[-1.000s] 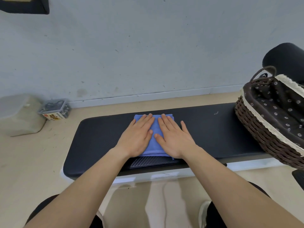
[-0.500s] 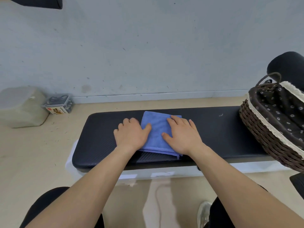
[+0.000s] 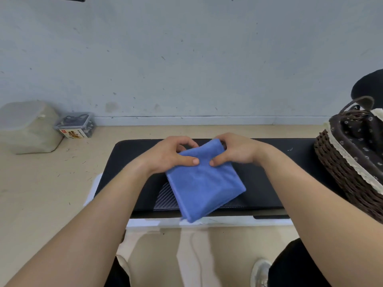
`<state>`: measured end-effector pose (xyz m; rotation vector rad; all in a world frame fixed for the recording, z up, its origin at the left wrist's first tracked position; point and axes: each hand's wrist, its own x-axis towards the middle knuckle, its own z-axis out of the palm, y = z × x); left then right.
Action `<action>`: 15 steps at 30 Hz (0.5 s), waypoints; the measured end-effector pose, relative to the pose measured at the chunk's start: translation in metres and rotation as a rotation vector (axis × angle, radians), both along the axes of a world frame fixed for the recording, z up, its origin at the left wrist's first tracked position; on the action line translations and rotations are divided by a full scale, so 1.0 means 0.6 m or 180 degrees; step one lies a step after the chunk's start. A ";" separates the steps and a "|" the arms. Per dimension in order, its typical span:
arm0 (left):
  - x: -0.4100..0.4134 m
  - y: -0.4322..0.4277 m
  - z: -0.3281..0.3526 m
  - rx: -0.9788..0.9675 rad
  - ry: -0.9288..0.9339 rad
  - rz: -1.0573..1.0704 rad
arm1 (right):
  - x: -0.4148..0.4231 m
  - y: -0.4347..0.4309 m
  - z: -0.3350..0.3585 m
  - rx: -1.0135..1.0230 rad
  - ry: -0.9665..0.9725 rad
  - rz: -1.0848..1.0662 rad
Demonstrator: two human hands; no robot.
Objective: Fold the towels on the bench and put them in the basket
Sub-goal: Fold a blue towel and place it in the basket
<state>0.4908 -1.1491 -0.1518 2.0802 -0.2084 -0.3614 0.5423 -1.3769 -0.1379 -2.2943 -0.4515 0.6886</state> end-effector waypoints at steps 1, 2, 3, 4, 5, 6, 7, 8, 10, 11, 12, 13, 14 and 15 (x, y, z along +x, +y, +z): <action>0.003 0.007 0.001 0.0089 0.0003 0.0119 | -0.005 -0.002 -0.006 0.0014 0.0049 -0.0029; 0.007 0.014 -0.001 0.0206 0.0026 0.0272 | -0.009 -0.006 -0.013 0.0039 0.0081 -0.0088; 0.008 0.019 -0.001 0.0326 0.0091 0.0385 | -0.013 -0.010 -0.021 0.0073 0.0086 -0.0194; 0.008 0.023 -0.002 0.0449 0.0196 0.0421 | -0.016 -0.014 -0.028 0.0115 0.0072 -0.0331; 0.007 0.026 -0.004 0.0587 0.0337 0.0382 | -0.019 -0.017 -0.034 0.0161 0.0059 -0.0483; 0.005 0.027 -0.006 0.0732 0.0473 0.0308 | -0.023 -0.019 -0.038 0.0224 0.0070 -0.0618; 0.004 0.027 -0.009 0.0853 0.0558 0.0277 | -0.025 -0.022 -0.040 0.0295 0.0103 -0.0743; 0.003 0.025 -0.010 0.0913 0.0564 0.0321 | -0.027 -0.025 -0.041 0.0362 0.0141 -0.0863; 0.001 0.020 -0.012 0.0828 0.0466 0.0556 | -0.029 -0.029 -0.038 0.0499 0.0203 -0.1090; 0.000 0.016 -0.012 0.0725 0.0420 0.0673 | -0.030 -0.031 -0.035 0.0579 0.0227 -0.1177; -0.002 0.011 -0.010 0.0619 0.0391 0.0776 | -0.032 -0.032 -0.033 0.0640 0.0234 -0.1237; -0.005 0.006 -0.009 0.0514 0.0388 0.0861 | -0.034 -0.032 -0.031 0.0671 0.0226 -0.1262; -0.009 0.002 -0.008 0.0421 0.0400 0.0930 | -0.036 -0.032 -0.030 0.0686 0.0220 -0.1260; -0.012 -0.002 -0.008 0.0360 0.0414 0.0977 | -0.039 -0.033 -0.030 0.0700 0.0217 -0.1239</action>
